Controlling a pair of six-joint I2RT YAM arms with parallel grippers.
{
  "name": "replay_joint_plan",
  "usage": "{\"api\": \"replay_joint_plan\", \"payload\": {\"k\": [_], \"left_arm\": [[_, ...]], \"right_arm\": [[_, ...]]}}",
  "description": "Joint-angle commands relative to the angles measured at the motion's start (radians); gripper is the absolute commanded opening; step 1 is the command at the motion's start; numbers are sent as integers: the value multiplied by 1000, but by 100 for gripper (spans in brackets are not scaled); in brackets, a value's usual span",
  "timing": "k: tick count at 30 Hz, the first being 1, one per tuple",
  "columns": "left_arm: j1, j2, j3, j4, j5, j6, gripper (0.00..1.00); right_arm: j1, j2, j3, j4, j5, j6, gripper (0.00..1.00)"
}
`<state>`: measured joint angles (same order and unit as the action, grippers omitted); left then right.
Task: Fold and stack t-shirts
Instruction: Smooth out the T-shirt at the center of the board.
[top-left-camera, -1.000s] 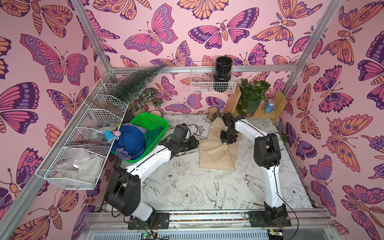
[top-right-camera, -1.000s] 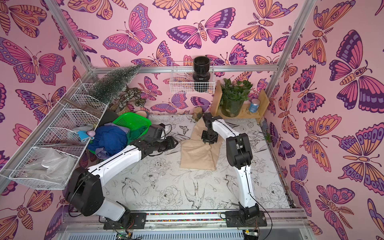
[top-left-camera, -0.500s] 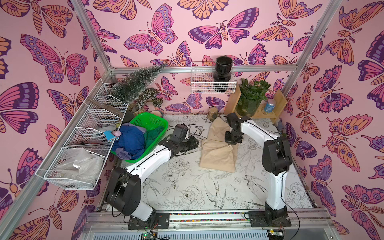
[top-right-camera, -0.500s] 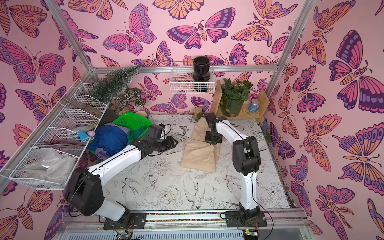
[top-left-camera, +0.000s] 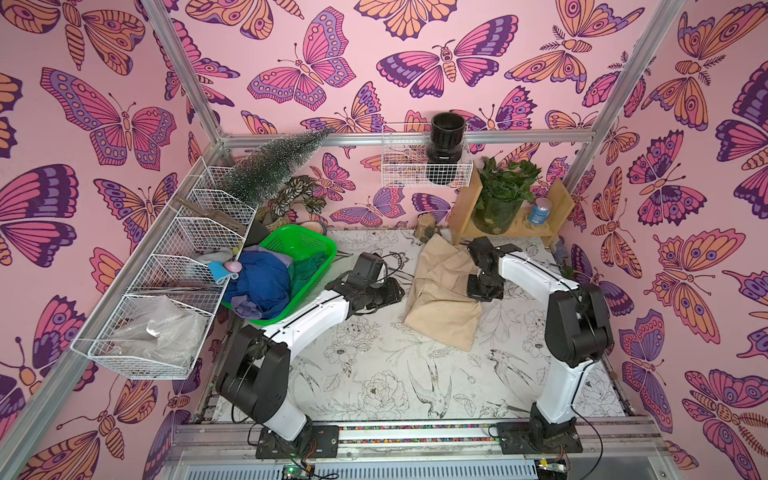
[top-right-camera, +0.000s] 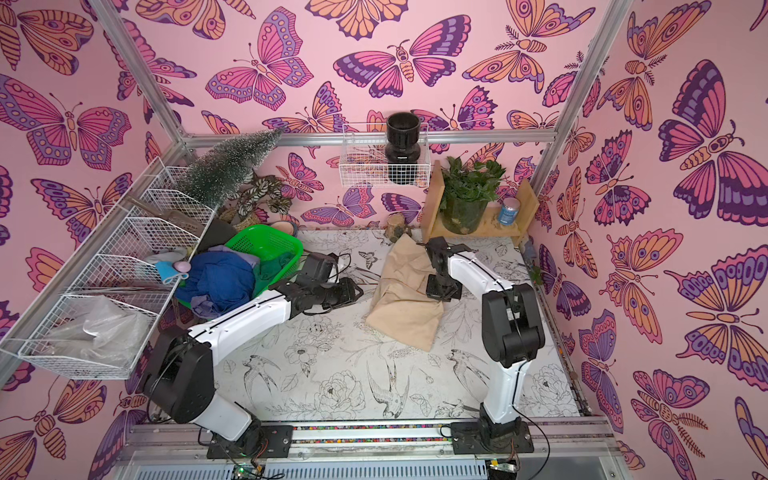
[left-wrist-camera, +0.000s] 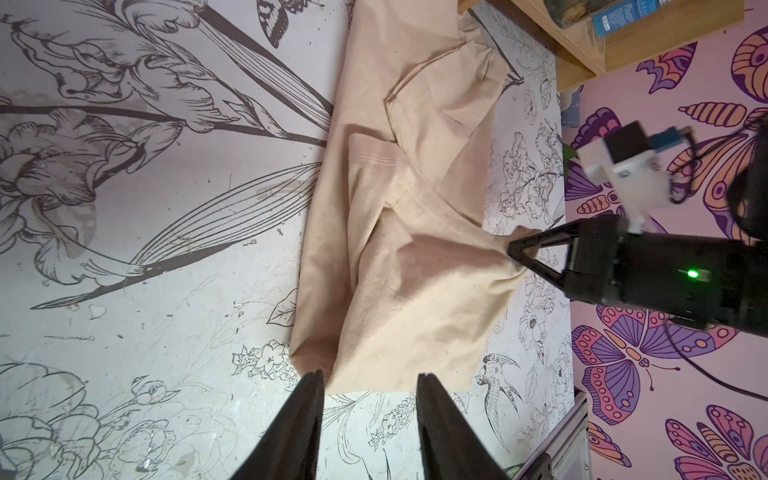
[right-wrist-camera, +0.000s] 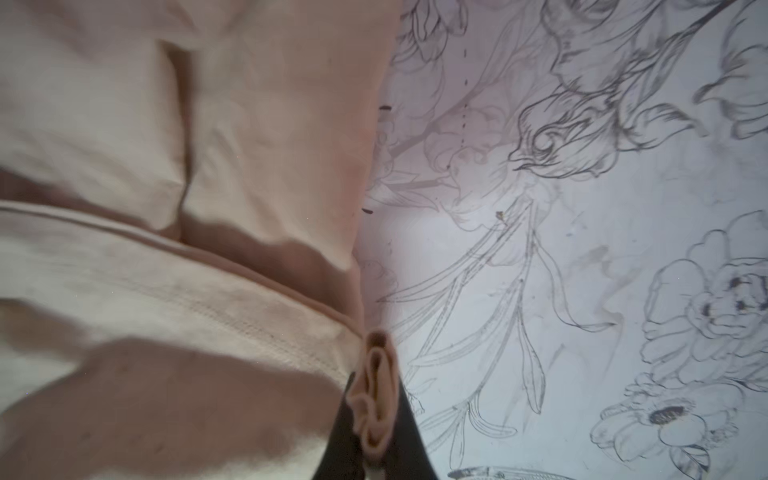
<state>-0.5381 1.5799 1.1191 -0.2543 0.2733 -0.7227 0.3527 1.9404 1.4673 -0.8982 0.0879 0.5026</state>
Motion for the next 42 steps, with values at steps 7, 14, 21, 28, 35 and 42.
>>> {"api": "replay_joint_plan", "payload": {"k": [7,14,21,28,35,42], "left_arm": [[-10,-7,-24,17,-4,-2,44],[-8,38,19,43,-32,74,48],[-6,276,191,69,47,125,49],[-8,443,334,68,91,123,50],[-16,489,359,67,105,129,52],[-20,542,384,29,80,166,52]], "right_arm": [[-3,82,28,22,-52,39,23],[-3,-95,8,6,-25,31,43],[-3,-233,-91,-8,22,21,44],[-19,-308,-177,-21,60,13,44],[-47,-329,-220,-20,49,17,44],[-80,-361,-262,-16,47,15,44]]}}
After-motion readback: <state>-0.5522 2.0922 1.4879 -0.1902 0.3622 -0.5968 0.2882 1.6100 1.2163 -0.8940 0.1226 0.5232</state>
